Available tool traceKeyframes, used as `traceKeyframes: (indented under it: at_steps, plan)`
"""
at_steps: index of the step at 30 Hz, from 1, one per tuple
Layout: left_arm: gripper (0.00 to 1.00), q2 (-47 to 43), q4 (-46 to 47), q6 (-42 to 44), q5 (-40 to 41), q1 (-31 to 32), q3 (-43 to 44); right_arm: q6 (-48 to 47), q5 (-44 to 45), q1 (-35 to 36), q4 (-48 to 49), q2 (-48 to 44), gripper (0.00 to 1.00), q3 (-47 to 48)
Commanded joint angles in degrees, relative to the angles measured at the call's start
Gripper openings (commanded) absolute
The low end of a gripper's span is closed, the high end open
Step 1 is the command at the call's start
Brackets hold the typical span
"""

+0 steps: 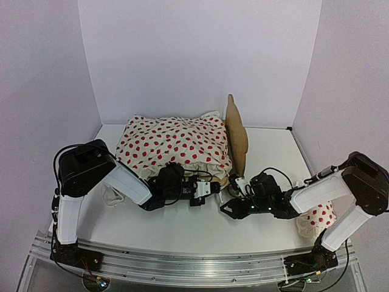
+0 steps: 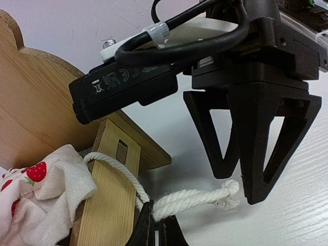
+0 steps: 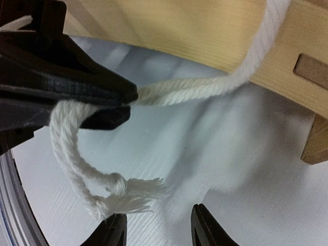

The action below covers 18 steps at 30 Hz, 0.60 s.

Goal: Set up the pet bed

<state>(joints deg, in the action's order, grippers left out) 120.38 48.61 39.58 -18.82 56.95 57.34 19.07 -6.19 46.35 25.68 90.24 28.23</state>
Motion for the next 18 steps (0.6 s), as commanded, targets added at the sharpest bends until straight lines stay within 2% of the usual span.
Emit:
traceKeyframes:
  at_steps: [1, 4, 9, 11, 18]
  plan:
    - [0.00, -3.3, 1.9, -1.7, -0.1, -0.1, 0.7, -2.5, 3.1, 0.4, 6.4, 2.1, 0.40, 1.1]
    - [0.00, -3.4, 1.7, -2.3, -0.3, -0.2, 0.8, -3.0, 2.8, 0.4, 7.7, 3.1, 0.33, 1.5]
    - [0.00, -3.5, 1.7, -3.1, -0.2, -0.3, 0.7, -2.7, 3.0, 0.4, 9.1, 3.3, 0.08, 1.1]
    - [0.00, -3.5, 1.3, -3.8, -0.3, -0.4, 0.8, -2.6, 4.3, 0.3, 9.3, 2.5, 0.01, 0.7]
    - [0.00, -3.9, 0.1, -6.9, -1.0, -0.9, 0.5, -1.2, 8.6, 0.0, 8.8, 0.0, 0.00, -0.9]
